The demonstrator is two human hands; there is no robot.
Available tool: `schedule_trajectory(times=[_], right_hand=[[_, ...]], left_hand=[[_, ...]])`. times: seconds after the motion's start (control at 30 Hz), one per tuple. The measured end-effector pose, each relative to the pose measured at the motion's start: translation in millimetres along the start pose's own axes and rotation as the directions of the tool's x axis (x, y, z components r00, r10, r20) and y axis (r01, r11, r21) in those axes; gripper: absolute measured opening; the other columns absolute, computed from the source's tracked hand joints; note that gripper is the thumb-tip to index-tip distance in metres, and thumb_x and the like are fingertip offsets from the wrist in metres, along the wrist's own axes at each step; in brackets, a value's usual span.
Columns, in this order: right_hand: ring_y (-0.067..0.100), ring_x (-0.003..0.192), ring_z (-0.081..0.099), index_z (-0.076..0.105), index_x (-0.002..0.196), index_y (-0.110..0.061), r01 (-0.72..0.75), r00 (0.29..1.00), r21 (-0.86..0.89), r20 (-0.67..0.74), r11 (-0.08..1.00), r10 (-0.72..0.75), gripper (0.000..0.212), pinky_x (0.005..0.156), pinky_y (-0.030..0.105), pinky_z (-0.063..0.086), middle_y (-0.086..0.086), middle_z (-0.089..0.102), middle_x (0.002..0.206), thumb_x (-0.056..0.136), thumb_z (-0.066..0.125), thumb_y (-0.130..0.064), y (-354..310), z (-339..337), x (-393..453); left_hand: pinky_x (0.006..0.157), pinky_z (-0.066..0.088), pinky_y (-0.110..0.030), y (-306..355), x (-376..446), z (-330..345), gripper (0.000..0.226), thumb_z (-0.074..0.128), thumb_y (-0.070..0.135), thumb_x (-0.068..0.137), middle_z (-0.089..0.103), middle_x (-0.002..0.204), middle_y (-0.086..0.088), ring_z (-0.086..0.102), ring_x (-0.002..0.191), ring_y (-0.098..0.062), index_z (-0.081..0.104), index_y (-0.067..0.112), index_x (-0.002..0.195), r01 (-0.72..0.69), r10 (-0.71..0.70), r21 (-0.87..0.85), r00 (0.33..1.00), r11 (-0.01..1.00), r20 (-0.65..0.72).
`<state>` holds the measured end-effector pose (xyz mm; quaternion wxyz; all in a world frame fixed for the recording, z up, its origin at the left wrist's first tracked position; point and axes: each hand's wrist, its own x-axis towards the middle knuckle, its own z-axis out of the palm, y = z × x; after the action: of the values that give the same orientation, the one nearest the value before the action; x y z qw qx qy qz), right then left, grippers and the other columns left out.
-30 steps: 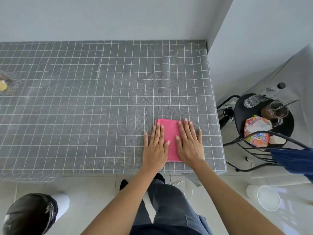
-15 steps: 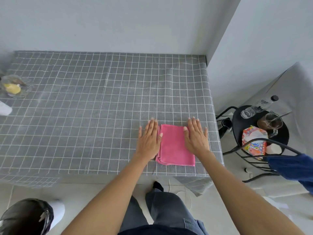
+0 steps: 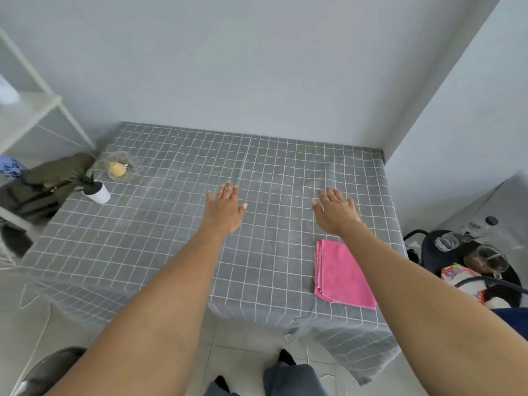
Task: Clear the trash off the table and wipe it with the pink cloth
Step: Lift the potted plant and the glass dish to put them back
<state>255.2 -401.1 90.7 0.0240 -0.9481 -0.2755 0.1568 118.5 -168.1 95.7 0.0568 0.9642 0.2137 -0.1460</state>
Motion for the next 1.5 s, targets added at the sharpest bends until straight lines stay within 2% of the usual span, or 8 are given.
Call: schedule_trajectory(times=[0.3, 0.47, 0.6, 0.73, 1.0, 1.27, 1.5], right_hand=[[0.023, 0.149, -0.003, 0.006, 0.154, -0.017, 0.180, 0.983, -0.012, -0.042, 0.984, -0.181, 0.058, 0.120, 0.049, 0.003, 0.006, 0.000, 0.162, 0.103, 0.015, -0.044, -170.5, -23.9, 3.6], [0.024, 0.149, -0.002, 0.009, 0.154, -0.017, 0.296, 0.954, -0.027, -0.044, 0.955, -0.297, 0.057, 0.119, 0.049, 0.002, 0.007, 0.002, 0.162, 0.104, 0.016, -0.043, -250.2, -19.9, 8.7], [0.025, 0.149, -0.001, 0.009, 0.154, -0.019, 0.362, 0.932, -0.049, 0.011, 0.931, -0.362, 0.057, 0.119, 0.050, 0.002, 0.007, 0.001, 0.162, 0.104, 0.016, -0.043, -297.4, -8.7, 21.9], [0.025, 0.149, -0.001, 0.010, 0.154, -0.020, 0.423, 0.906, -0.068, 0.060, 0.904, -0.419, 0.057, 0.118, 0.050, 0.002, 0.007, 0.001, 0.162, 0.103, 0.017, -0.044, -334.0, 6.1, 45.3], [0.028, 0.149, 0.000, 0.004, 0.155, -0.024, 0.511, 0.856, -0.093, 0.145, 0.854, -0.496, 0.064, 0.119, 0.052, 0.005, 0.008, -0.001, 0.162, 0.101, 0.027, -0.050, -389.3, 26.6, 121.8], [0.028, 0.149, 0.001, 0.002, 0.154, -0.025, 0.550, 0.823, -0.022, 0.180, 0.835, -0.538, 0.067, 0.118, 0.050, 0.007, 0.009, 0.000, 0.162, 0.100, 0.034, -0.049, -426.6, 42.7, 181.0], [0.028, 0.149, 0.003, -0.012, 0.151, -0.035, 0.522, 0.836, 0.082, 0.146, 0.849, -0.529, 0.081, 0.117, 0.051, 0.009, 0.006, -0.004, 0.162, 0.095, 0.041, -0.057, -452.3, 60.3, 224.0]], left_hand=[[0.120, 0.002, -0.049, -133.0, -49.2, -37.9, 0.061, 0.016, 0.041, 0.104, -0.011, 0.161, -0.008, -0.006, 0.149, -0.022, -0.005, 0.010, 0.153, 0.116, -0.117, -0.023, 0.990, 0.993, -0.074], [0.120, 0.006, -0.049, -202.0, -78.7, -26.7, 0.061, 0.017, 0.041, 0.104, -0.007, 0.161, -0.008, -0.003, 0.149, -0.023, -0.002, 0.009, 0.153, 0.216, -0.218, -0.041, 0.974, 0.975, -0.054], [0.119, 0.010, -0.048, -242.2, -93.5, -8.2, 0.062, 0.020, 0.041, 0.104, -0.004, 0.161, -0.011, 0.003, 0.148, -0.028, 0.001, 0.009, 0.153, 0.290, -0.293, -0.083, 0.956, 0.953, -0.022], [0.118, 0.017, -0.047, -270.9, -92.3, 7.3, 0.061, 0.024, 0.041, 0.103, -0.002, 0.161, -0.012, 0.007, 0.148, -0.030, 0.004, 0.011, 0.153, 0.365, -0.368, -0.134, 0.930, 0.921, 0.004], [0.119, 0.013, -0.045, -312.2, -57.2, 24.4, 0.062, 0.023, 0.041, 0.103, -0.001, 0.160, -0.016, 0.004, 0.148, -0.031, 0.002, 0.009, 0.153, 0.476, -0.472, -0.161, 0.879, 0.865, 0.064], [0.118, 0.013, -0.047, -330.4, -16.5, 39.0, 0.063, 0.023, 0.041, 0.103, -0.001, 0.161, -0.014, 0.004, 0.148, -0.029, 0.000, 0.008, 0.153, 0.531, -0.523, -0.242, 0.846, 0.812, 0.104], [0.120, 0.009, -0.044, -354.6, 14.9, 58.5, 0.076, 0.031, 0.052, 0.099, -0.006, 0.161, -0.012, 0.001, 0.148, -0.028, -0.004, 0.011, 0.153, 0.563, -0.587, -0.456, 0.803, 0.689, 0.105]])
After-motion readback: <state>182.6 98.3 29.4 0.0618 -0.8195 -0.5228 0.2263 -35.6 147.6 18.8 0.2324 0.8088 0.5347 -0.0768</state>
